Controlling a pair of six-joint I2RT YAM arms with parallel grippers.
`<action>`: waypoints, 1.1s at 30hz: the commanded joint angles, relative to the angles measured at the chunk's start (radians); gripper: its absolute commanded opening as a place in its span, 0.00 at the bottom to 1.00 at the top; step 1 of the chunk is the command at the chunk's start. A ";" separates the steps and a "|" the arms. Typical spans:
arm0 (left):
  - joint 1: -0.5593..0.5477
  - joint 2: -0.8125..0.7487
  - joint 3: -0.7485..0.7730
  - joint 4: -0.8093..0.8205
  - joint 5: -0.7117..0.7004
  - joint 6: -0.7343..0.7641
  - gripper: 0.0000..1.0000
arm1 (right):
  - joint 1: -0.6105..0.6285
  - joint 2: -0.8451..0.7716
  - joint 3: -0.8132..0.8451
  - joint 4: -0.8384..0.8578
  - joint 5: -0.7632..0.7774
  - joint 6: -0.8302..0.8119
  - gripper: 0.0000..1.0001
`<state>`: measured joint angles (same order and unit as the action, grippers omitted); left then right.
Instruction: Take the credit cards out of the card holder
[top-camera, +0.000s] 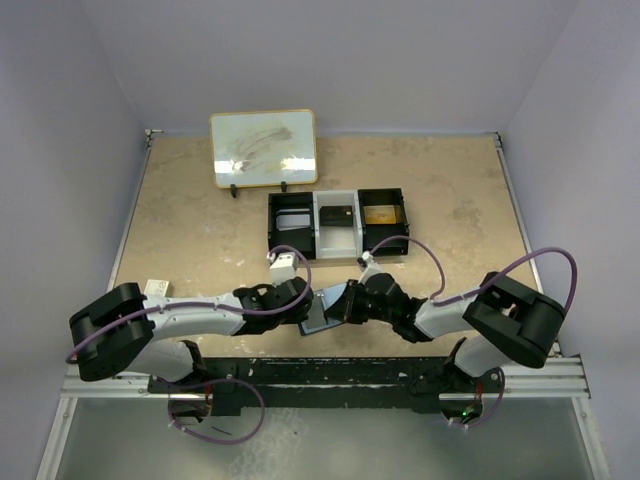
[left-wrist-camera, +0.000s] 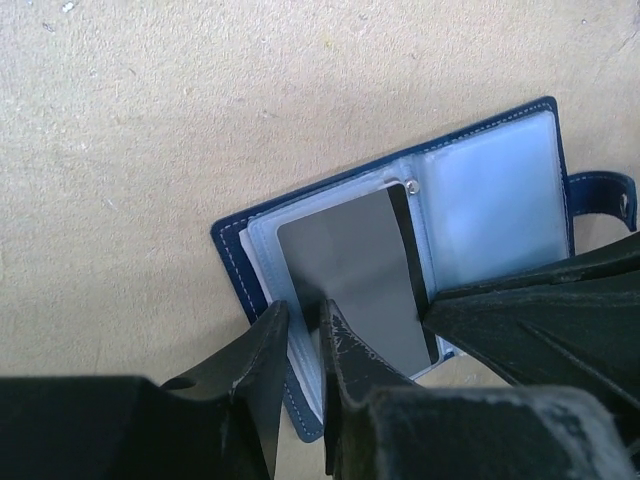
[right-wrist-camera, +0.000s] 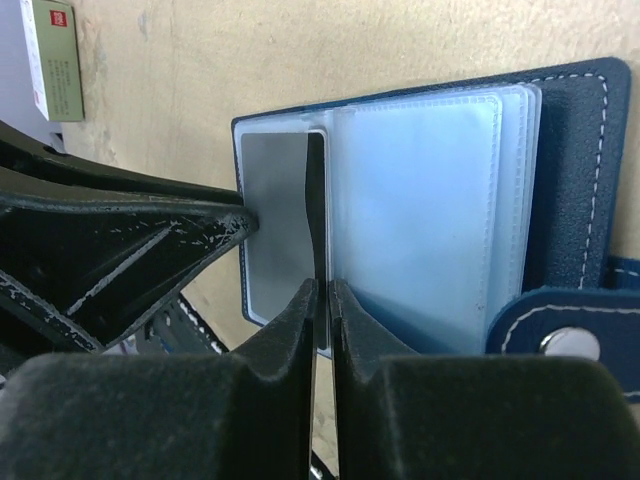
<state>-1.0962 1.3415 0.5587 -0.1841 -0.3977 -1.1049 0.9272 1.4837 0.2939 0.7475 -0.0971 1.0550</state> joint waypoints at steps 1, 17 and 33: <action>-0.011 0.024 0.018 -0.027 -0.005 0.036 0.15 | 0.001 -0.011 -0.028 0.100 -0.019 0.034 0.08; -0.011 0.036 0.044 -0.041 -0.010 0.121 0.08 | 0.001 -0.070 0.000 0.015 0.078 0.075 0.18; -0.014 0.094 0.049 -0.038 0.028 0.125 0.00 | -0.002 0.225 -0.142 0.591 -0.060 0.191 0.00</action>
<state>-1.1000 1.3983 0.6083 -0.1867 -0.4419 -0.9920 0.9154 1.6981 0.1860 1.1976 -0.1188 1.1999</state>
